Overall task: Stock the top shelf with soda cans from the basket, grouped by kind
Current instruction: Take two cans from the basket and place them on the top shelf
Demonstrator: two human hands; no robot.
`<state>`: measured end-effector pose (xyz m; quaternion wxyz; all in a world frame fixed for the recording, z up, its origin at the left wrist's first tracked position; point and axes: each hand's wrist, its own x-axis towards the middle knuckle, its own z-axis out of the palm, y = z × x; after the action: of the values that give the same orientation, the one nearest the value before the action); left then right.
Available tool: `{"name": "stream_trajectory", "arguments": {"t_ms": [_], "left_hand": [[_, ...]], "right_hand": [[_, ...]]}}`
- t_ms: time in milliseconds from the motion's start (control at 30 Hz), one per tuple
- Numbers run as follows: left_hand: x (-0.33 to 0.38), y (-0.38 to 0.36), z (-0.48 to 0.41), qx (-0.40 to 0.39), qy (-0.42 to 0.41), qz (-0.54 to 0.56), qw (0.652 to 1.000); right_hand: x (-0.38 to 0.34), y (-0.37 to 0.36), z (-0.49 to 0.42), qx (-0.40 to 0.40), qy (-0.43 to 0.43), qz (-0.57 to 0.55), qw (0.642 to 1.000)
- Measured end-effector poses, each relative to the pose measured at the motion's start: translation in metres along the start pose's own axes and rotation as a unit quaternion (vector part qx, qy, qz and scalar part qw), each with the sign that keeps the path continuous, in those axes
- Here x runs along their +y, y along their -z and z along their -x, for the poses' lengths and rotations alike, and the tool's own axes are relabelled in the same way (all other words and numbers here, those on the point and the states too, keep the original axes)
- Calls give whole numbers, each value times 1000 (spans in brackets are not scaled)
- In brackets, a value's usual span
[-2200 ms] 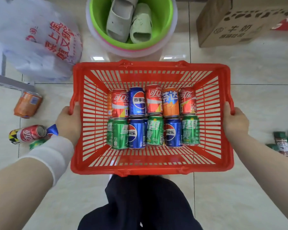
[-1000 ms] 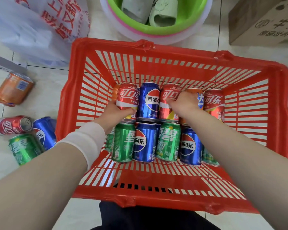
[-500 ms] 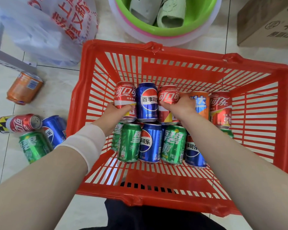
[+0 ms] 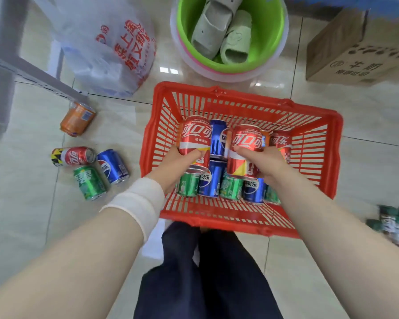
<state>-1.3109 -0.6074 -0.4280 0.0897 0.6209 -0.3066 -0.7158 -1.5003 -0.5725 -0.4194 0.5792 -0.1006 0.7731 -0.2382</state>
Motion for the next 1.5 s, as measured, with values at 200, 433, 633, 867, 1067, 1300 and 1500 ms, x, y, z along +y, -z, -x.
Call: {"name": "stream_trajectory", "arguments": {"t_ms": [200, 433, 633, 867, 1067, 1300, 1500], "left_hand": [[42, 5, 157, -56, -6, 38, 998], [85, 19, 329, -126, -67, 135, 981], [102, 25, 440, -116, -138, 153, 972], [133, 56, 523, -91, -234, 88, 964], [177, 98, 574, -82, -302, 16, 949], [243, 128, 628, -74, -389, -50, 917], [311, 131, 655, -47, -456, -76, 885]], "right_hand": [[-21, 27, 159, -43, -11, -116, 992], [-52, 41, 333, -82, 72, -169, 980], [-77, 48, 453, -155, 142, -178, 961], [-105, 42, 548, -175, 199, -134, 955], [-145, 19, 611, -128, 301, -103, 939], [-200, -5, 677, -62, 402, -86, 910], [-257, 4, 709, -12, 456, -59, 888]]}}
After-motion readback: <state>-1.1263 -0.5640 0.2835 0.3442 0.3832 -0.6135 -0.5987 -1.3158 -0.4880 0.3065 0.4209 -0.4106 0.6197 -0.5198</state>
